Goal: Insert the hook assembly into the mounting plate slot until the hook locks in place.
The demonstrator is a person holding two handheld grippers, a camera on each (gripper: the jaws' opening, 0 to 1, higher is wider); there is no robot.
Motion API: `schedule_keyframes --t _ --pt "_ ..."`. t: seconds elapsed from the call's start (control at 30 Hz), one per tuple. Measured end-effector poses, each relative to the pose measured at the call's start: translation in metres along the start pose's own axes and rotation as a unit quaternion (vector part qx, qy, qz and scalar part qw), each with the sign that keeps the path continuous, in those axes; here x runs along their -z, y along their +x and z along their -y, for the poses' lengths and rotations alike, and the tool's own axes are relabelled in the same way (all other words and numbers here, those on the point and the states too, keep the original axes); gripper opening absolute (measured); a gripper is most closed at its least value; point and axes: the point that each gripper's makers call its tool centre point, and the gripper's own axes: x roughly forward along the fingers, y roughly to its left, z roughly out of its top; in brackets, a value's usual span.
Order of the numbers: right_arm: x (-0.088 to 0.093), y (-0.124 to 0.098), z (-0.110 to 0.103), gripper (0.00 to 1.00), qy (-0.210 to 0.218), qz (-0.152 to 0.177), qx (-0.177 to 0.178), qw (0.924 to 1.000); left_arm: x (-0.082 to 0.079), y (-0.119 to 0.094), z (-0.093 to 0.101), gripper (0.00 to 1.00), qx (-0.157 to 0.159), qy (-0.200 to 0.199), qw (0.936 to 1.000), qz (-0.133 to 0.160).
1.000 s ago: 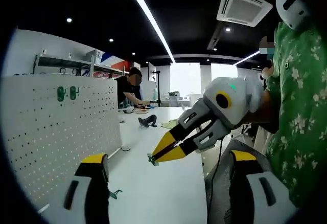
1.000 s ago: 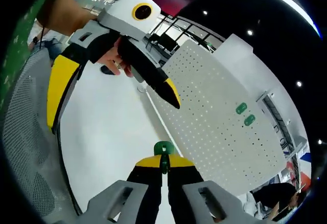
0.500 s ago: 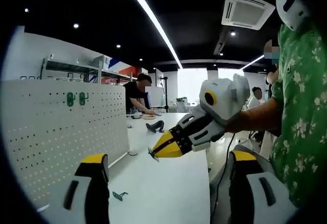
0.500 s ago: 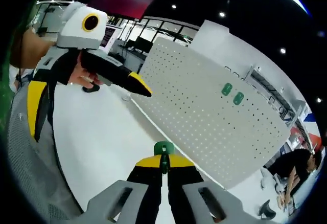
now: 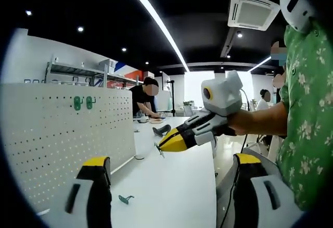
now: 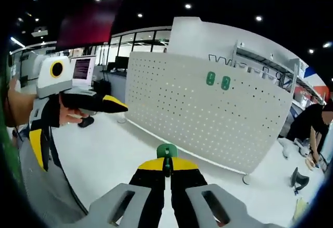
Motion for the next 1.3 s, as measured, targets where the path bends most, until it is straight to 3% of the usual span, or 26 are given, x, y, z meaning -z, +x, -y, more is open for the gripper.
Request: schedule_keyframes --t 0.13,0.37,0.73,1.3 --pt "0.000 -0.001 0.004 0.01 0.029 0.005 0.005 0.9996 -0.001 0.001 -0.001 0.99 0.000 0.001 1.0000 0.002" --pt "-0.001 0.001 0.010 0.01 0.031 0.006 0.015 0.9994 -0.003 0.003 -0.002 0.99 0.001 0.000 1.0000 0.004" --pt "-0.020 0.005 0.044 0.01 0.038 0.026 0.044 0.9980 -0.005 0.001 -0.006 0.98 -0.005 -0.002 1.0000 0.005" --pt "-0.084 0.032 0.102 0.01 0.042 0.092 0.087 0.9911 -0.003 -0.009 -0.009 0.98 -0.022 -0.007 0.9997 0.002"
